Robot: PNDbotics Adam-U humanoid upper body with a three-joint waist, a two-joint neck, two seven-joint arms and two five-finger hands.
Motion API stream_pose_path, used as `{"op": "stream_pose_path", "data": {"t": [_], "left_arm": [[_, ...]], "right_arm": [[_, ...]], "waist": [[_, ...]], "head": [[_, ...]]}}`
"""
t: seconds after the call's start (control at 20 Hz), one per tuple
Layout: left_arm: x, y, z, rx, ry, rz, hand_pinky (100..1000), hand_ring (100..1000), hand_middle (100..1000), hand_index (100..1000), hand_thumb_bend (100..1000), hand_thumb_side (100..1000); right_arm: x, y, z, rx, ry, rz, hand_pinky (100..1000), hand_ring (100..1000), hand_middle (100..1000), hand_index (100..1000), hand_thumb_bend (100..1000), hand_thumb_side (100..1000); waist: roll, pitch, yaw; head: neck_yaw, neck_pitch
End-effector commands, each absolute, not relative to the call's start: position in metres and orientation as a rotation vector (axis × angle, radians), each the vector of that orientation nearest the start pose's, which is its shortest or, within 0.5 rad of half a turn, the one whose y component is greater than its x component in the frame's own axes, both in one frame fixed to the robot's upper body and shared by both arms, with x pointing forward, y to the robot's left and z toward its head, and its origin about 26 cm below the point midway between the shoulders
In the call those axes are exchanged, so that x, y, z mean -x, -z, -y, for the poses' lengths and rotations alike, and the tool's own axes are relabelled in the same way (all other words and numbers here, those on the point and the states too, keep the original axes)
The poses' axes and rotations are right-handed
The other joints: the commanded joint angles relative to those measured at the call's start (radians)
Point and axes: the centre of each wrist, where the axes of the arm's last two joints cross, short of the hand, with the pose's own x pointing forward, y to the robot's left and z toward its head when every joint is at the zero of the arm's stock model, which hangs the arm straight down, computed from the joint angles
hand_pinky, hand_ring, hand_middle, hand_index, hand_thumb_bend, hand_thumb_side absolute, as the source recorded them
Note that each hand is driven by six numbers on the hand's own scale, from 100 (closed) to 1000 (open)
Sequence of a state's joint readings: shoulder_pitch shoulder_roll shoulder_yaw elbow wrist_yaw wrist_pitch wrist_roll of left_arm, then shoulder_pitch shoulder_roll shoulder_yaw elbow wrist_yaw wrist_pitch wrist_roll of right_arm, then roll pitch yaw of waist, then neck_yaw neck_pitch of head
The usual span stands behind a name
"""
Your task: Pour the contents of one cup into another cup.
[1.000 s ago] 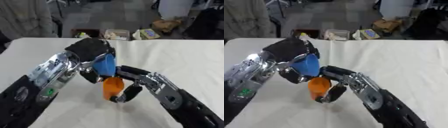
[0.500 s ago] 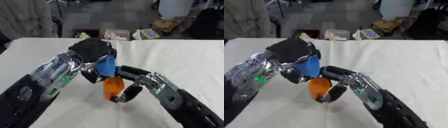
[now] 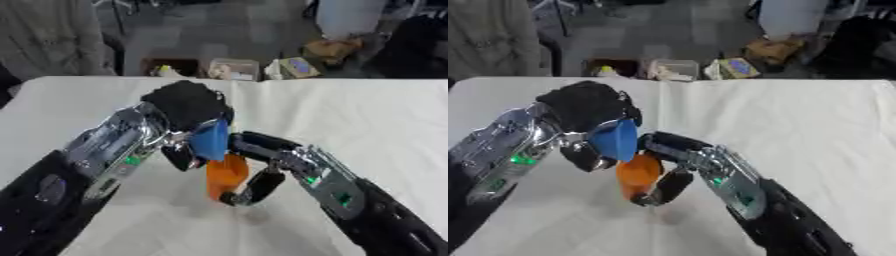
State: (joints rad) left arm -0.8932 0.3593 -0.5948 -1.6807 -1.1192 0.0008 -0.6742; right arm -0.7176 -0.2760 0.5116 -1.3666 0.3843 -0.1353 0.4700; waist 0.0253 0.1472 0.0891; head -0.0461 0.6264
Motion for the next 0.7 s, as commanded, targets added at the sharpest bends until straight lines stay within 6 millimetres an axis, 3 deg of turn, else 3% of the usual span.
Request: {"op": "stream_pose_path", "data": {"t": [0.05, 0.7], "left_arm": [[-0.3418, -0.2596, -0.0871, 1.346, -2.524, -1.837, 376, 354, 358, 757, 251, 100], [-0.3436, -0.2579, -0.0905, 1.348, -2.578, -1.765, 379, 354, 360, 756, 232, 100]], "right_arm": [[-0.3958, -0.1462, 0.126, 0.038, -1.644, 1.748, 362, 452, 243, 465, 118, 100], [-0.3955, -0.146, 0.126, 0.039, -1.641, 1.748, 360, 452, 243, 465, 117, 100]], "waist": [[0.001, -0.021, 0.0], [-0.001, -0.02, 0.004]], "head": [[-0.001, -0.011], [0.0, -0.013]]}}
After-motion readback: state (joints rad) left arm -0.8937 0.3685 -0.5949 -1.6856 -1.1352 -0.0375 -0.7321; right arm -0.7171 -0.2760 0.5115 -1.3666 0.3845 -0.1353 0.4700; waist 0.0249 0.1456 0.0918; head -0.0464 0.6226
